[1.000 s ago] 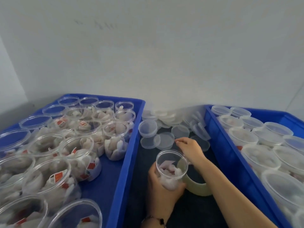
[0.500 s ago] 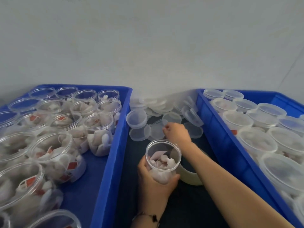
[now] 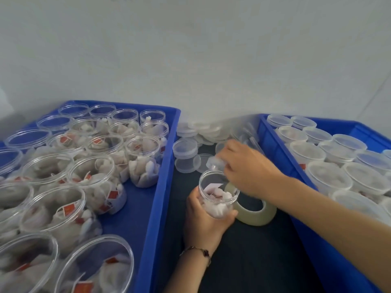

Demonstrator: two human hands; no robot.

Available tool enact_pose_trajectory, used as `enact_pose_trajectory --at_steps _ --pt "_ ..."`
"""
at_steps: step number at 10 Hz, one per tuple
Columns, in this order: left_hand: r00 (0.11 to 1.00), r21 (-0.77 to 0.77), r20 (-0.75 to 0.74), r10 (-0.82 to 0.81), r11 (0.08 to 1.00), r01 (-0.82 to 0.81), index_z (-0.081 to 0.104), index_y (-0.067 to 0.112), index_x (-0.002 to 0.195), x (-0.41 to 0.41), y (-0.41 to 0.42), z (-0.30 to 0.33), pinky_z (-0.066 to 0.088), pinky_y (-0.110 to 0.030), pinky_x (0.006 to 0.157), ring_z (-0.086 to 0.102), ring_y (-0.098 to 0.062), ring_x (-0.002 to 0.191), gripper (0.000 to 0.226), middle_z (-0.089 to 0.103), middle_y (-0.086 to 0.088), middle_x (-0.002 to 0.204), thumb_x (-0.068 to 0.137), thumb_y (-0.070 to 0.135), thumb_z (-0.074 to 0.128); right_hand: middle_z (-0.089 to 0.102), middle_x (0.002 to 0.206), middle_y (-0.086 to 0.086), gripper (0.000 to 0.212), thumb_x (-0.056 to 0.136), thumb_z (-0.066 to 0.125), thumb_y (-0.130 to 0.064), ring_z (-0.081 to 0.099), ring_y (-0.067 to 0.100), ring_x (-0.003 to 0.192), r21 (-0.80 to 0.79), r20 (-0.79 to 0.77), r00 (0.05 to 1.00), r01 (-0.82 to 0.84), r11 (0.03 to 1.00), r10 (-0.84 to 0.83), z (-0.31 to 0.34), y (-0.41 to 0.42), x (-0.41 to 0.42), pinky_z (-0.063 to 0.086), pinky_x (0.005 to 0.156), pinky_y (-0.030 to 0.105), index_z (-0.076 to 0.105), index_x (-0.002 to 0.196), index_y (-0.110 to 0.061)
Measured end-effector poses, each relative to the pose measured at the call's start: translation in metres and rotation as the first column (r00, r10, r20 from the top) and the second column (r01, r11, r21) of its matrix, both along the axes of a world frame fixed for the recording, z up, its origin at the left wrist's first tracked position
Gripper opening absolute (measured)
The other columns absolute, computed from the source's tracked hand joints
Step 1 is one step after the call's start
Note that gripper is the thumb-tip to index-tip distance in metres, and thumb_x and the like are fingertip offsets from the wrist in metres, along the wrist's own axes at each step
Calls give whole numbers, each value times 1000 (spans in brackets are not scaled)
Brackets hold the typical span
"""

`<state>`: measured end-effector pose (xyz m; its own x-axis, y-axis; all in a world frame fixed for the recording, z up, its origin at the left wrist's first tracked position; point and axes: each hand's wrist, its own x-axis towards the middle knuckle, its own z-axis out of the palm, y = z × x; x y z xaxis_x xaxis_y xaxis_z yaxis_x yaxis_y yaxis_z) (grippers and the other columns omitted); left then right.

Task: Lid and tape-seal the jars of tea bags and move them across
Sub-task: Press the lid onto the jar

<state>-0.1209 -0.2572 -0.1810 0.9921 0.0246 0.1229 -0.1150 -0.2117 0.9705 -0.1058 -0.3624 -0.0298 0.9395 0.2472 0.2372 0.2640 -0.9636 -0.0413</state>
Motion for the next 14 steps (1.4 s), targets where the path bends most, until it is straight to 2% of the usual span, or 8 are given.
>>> enact_pose_trajectory --at_steps 3,5,6,8,10,12,13,14 --pt "999 108 25 -41 993 38 23 60 109 2 4 -1 37 -8 80 48 6 99 84 43 26 113 53 38 82 23 150 -3 58 91 32 -63 9 15 141 -144 -45 996 -80 986 74 -29 7 -34 8 111 31 44 128 -20" --pt "1000 64 -27 -2 998 4 29 48 112 4 1 -2 58 -32 65 62 -7 91 88 50 18 110 43 58 82 47 132 -11 49 87 53 -54 42 10 120 301 -265 960 -12 953 96 -25 6 -15 30 88 22 44 124 -25" --pt "999 44 -38 -12 999 14 37 43 116 6 0 -4 59 -36 64 66 -14 89 86 58 10 110 45 52 84 50 131 -12 59 84 51 -58 43 12 119 317 -208 978 39 948 30 -29 5 -10 27 89 21 40 134 -29" --pt "996 255 -60 -63 964 76 28 29 133 10 -4 -6 24 4 81 40 4 110 87 37 19 127 64 47 79 15 155 -16 53 93 29 -57 0 12 143 -6 -185 982 -43 999 42 -45 18 -5 6 114 50 19 145 -49" --pt "1000 271 -2 -6 963 6 26 24 140 4 6 -14 32 -13 89 45 -12 121 105 38 7 140 55 37 87 28 148 -13 53 92 28 -54 27 15 133 17 -169 983 -68 998 70 -52 16 -6 38 102 41 22 144 -43" --pt "990 129 -140 -10 991 28 28 23 135 3 -1 -1 36 0 82 44 -1 111 82 40 11 115 69 15 77 33 146 -11 51 94 30 -53 33 17 129 -32 -141 984 -112 993 106 -48 15 -6 37 102 39 28 143 -41" --pt "998 228 56 -1 974 -11 41 33 118 9 -3 -5 55 -19 71 59 -2 97 79 54 15 108 51 45 82 45 137 -12 47 94 35 -52 41 16 123 -19 -119 972 -205 979 202 -24 9 1 36 103 38 40 139 -39" --pt "998 91 54 -29 996 25 53 21 111 10 2 -6 59 -40 65 66 -15 91 72 64 4 104 49 37 86 54 131 -5 45 94 40 -44 47 21 120 192 118 978 -194 962 174 5 1 9 33 101 33 49 136 -31"
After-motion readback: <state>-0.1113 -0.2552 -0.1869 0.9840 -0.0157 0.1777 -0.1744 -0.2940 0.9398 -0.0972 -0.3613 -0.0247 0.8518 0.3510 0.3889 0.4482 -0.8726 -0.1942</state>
